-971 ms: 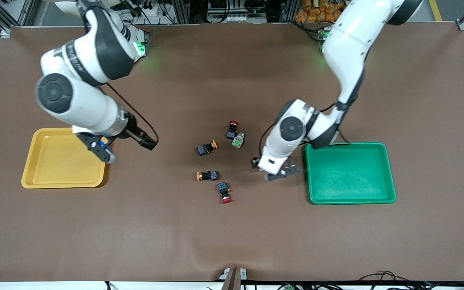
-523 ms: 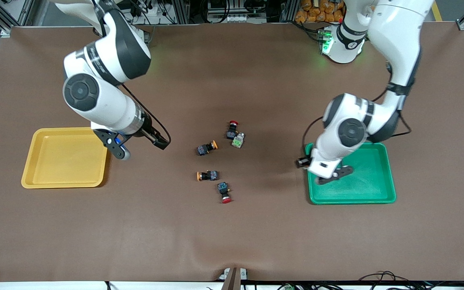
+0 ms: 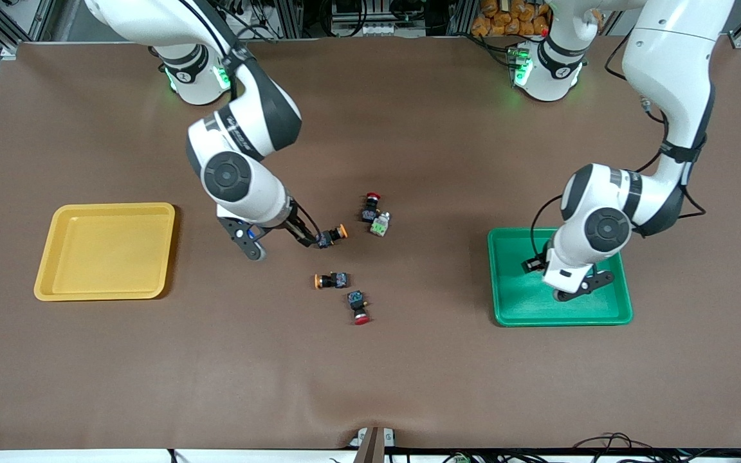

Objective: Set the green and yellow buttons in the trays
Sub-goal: 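Carry the green button to the green tray while the right gripper descends, then release the green button in the tray while the right gripper grasps yellow button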

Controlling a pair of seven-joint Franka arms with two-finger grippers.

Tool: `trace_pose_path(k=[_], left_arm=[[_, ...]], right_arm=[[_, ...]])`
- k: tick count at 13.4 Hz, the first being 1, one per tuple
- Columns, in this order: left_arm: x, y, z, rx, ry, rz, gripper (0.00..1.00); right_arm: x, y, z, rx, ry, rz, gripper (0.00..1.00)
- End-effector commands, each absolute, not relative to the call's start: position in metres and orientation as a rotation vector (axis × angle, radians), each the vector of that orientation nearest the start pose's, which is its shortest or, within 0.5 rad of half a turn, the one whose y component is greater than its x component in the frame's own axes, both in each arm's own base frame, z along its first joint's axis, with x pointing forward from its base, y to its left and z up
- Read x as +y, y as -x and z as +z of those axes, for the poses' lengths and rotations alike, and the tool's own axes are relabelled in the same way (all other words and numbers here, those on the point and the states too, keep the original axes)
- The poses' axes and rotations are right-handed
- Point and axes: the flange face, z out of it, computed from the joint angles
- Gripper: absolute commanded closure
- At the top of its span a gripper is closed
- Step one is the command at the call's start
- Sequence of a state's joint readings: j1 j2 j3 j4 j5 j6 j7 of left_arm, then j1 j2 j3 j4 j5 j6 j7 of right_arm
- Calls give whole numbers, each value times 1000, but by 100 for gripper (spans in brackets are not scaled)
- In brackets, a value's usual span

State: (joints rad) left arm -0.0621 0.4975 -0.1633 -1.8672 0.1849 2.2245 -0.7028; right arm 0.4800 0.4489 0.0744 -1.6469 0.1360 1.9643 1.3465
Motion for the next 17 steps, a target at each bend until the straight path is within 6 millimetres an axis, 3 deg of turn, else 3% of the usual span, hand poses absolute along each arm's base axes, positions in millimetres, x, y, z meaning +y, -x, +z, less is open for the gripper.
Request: trace_pose_path(k=[1,2,3,4,6,8,11,14,17], left_arm=[[-115,-616,231,-532,2978,113,100],[-103,-619,231,-522,2990,102,100],[-84,-623,224,-520,2997,107,75],[-71,-626,222,-534,3002,93,1],[-64,-626,225,-545,3003,88,0],[-84,-618,245,-572,2988,151,0],[-155,-601,261,-772,2992,240,0],[-220,-599,270,-1007,3031,313,0],[-305,-578,258,-1273,2957,358,0]], right_arm=[[358,-557,328,1319,2868,322,0],[360,-555,319,1319,2879,333,0],[362,-555,312,1317,2882,336,0],[363,-555,306,1320,2885,341,0],[365,-557,295,1320,2881,333,0],[378,-554,280,1292,2881,312,0],[381,-551,261,1292,2897,326,0],[389,-545,237,1278,2912,327,0],[387,-543,221,1275,2934,321,0]])
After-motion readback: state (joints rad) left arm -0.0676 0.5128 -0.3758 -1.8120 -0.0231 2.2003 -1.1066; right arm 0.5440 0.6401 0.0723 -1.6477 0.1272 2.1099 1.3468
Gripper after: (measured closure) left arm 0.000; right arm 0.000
